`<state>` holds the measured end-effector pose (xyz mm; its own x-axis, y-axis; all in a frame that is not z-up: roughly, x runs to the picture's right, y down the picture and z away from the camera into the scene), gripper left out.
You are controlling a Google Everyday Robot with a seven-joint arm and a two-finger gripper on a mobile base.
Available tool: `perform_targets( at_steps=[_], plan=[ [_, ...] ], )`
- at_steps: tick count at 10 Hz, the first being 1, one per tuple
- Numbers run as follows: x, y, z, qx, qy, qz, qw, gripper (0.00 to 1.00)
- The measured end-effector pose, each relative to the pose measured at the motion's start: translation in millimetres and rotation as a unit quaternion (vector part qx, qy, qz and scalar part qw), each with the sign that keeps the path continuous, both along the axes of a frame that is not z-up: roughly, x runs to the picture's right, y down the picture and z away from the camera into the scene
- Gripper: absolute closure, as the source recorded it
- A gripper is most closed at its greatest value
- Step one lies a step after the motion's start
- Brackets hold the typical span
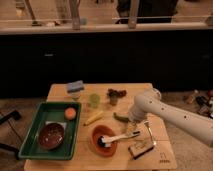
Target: Place pepper in plastic cup
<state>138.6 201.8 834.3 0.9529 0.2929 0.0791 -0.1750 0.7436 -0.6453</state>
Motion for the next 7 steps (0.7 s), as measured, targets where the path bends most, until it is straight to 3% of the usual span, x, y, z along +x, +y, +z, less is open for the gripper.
perform_targets(
  at_steps=[4, 7],
  plan=[
    [-14.0, -22.6, -9.1, 0.008, 0.001, 0.002, 1.0, 0.2],
    [-25.4, -22.3, 10.8, 0.014, 0.001, 0.014, 0.9998, 0.2]
  ],
)
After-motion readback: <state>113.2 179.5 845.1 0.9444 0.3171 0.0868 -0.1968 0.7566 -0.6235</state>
